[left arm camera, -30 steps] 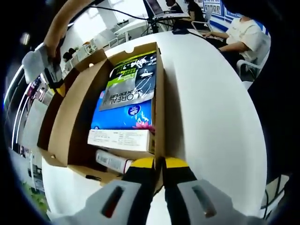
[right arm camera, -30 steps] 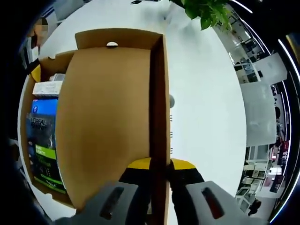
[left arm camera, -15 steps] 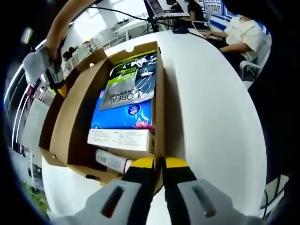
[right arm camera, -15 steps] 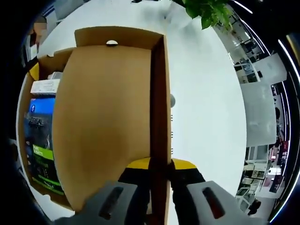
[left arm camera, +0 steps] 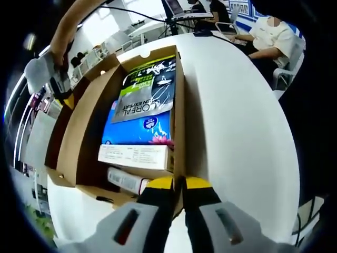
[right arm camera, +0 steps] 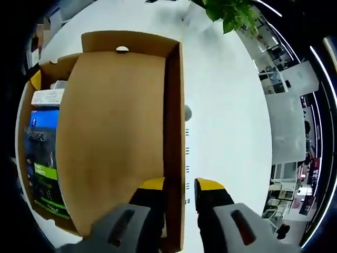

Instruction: Operate the shoe box by opening the lid, removing the specified soft item, and placing it in the target area until the item is outside and the box remains undamaged.

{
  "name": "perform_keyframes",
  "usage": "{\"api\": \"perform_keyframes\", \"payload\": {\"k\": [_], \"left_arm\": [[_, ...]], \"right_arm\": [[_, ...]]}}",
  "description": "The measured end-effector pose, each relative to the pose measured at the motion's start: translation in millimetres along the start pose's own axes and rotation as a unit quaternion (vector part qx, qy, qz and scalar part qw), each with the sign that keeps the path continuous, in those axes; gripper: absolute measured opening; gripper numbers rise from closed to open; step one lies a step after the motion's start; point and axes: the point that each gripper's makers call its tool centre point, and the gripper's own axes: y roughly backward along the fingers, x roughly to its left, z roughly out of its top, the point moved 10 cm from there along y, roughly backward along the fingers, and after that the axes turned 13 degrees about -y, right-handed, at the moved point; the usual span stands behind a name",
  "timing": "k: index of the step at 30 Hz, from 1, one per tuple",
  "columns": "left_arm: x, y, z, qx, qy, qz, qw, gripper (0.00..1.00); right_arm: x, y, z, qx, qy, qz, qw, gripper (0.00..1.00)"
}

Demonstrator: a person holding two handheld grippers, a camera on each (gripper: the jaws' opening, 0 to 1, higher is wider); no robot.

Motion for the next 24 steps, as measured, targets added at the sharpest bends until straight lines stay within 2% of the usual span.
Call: {"api": "perform_keyframes", "payload": {"k": [14,24], "left_arm": [[-0.2,0.8,3.2,0.003,0.0,-0.001,1.0,0.05],[7.2,-0.6,1.1,0.005,0.001,-0.002,1.0,0.05]], "right_arm": [[-1.7,4.8,-0.3,0.001,0.002,-0.004,1.0,0.2],[-2.2,3.9,-1.9,0.002,0.003,-0.003,1.0,0.2]]}}
